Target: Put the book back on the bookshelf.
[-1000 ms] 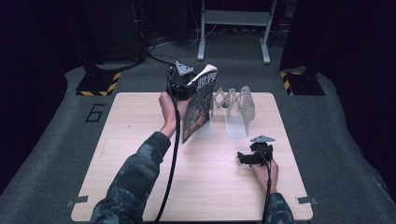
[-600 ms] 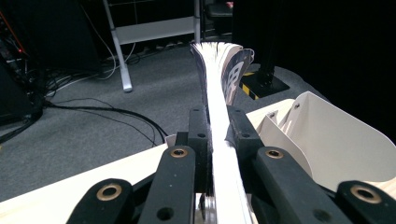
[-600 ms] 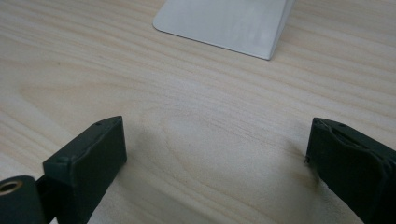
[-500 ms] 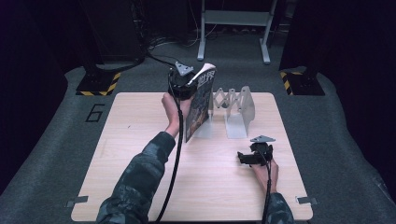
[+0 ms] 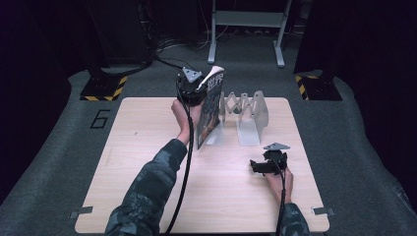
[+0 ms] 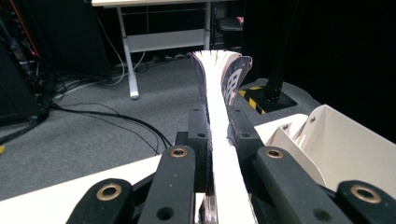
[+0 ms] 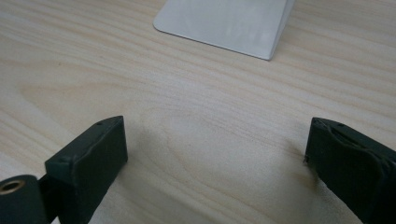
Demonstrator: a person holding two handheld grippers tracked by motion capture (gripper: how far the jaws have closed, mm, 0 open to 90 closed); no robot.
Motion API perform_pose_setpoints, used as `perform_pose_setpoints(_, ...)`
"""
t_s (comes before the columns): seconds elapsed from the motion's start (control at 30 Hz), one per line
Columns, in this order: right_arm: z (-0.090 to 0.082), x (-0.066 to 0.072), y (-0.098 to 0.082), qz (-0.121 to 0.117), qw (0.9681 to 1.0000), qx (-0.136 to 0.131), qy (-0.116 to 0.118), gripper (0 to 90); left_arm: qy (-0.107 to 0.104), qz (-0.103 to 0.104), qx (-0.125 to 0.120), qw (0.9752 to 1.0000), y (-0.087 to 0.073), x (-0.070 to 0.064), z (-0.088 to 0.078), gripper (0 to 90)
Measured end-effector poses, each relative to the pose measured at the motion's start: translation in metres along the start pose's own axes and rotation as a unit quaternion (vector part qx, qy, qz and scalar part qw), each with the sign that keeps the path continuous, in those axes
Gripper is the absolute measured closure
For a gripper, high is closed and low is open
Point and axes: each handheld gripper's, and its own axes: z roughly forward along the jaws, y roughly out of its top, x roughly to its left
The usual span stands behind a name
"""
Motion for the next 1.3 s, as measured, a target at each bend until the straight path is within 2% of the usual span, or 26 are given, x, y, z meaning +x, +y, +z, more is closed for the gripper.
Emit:
perform_pose_setpoints(0.13, 0.000, 0.000, 0.000, 0.003, 1.0000, 0.000, 0.002, 5.1, -0.001, -0.007, -0.008, 0.9999, -0.007, 0.005, -0.004, 82.3)
perform_pose_setpoints(0.2, 0.000, -0.001, 0.000, -0.004, 1.0000, 0.001, 0.000, 5.2, -0.002, -0.003, -0.003, 1.0000, -0.009, 0.007, -0.007, 82.0)
perform_pose_setpoints(0.37, -0.001, -0.001, 0.000, -0.005, 1.0000, 0.001, 0.000, 5.3, -0.007, 0.004, -0.009, 0.9999, -0.017, 0.010, -0.018, 80.2)
perform_pose_setpoints(0.5, -0.001, -0.001, 0.000, -0.004, 1.0000, 0.000, 0.000, 5.4, -0.019, 0.010, -0.012, 0.9997, -0.018, 0.008, -0.028, 76.5)
perform_pose_setpoints(0.57, -0.001, -0.001, 0.000, -0.006, 1.0000, 0.000, -0.002, 5.4, -0.020, 0.018, -0.012, 0.9996, -0.019, 0.009, -0.031, 70.6)
perform_pose_setpoints(0.7, -0.001, -0.001, 0.000, -0.006, 1.0000, -0.001, -0.003, 5.5, -0.027, 0.014, -0.020, 0.9994, -0.021, 0.011, -0.042, 49.1)
perform_pose_setpoints(0.8, -0.001, -0.001, 0.000, -0.006, 1.0000, -0.001, -0.003, 5.5, -0.034, 0.032, -0.035, 0.9983, -0.024, 0.008, -0.055, 37.0)
perform_pose_setpoints(0.97, -0.001, -0.001, 0.000, -0.006, 1.0000, -0.001, -0.003, 5.7, -0.039, 0.052, -0.031, 0.9974, -0.025, 0.006, -0.066, 20.5)
perform_pose_setpoints(1.03, -0.001, -0.001, 0.000, -0.006, 1.0000, -0.002, -0.003, 5.8, -0.044, 0.049, -0.024, 0.9976, -0.028, 0.006, -0.069, 15.8)
perform_pose_setpoints(1.3, -0.001, -0.001, 0.000, -0.006, 1.0000, -0.002, -0.003, 5.8, -0.054, 0.035, -0.011, 0.9978, -0.045, 0.017, -0.075, 14.2)
